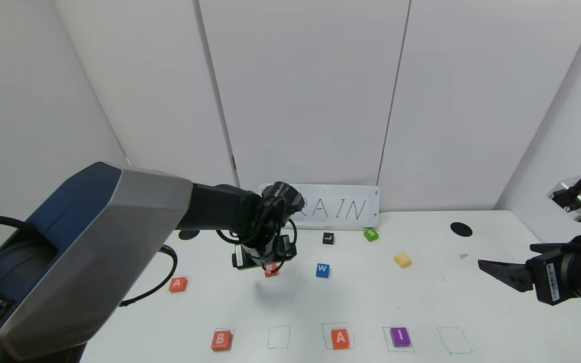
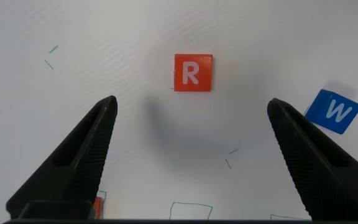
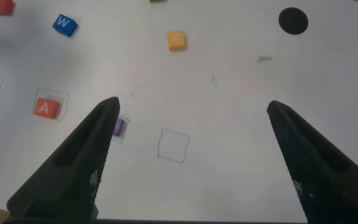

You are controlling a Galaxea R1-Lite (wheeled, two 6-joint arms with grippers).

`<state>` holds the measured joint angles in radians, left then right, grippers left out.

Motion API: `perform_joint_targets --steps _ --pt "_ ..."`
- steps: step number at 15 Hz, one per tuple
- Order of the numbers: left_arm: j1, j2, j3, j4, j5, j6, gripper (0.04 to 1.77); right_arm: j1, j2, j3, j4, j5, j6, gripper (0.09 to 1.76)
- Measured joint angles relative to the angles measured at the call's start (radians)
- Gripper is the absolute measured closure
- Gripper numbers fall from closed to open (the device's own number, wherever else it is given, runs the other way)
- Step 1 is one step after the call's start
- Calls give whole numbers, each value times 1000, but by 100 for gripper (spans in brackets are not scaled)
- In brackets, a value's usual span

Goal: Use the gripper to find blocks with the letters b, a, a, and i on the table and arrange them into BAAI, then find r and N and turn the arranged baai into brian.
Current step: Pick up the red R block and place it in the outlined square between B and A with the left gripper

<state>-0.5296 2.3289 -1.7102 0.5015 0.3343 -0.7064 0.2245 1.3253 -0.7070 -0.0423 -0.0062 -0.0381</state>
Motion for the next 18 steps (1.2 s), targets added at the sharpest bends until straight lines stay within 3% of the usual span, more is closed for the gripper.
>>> perform_joint_targets --steps 14,18 --pt "4 65 4 -15 10 -28 9 11 0 7 -2 -1 0 14" --pt "7 69 24 -88 3 -26 9 12 0 9 -2 -1 0 14"
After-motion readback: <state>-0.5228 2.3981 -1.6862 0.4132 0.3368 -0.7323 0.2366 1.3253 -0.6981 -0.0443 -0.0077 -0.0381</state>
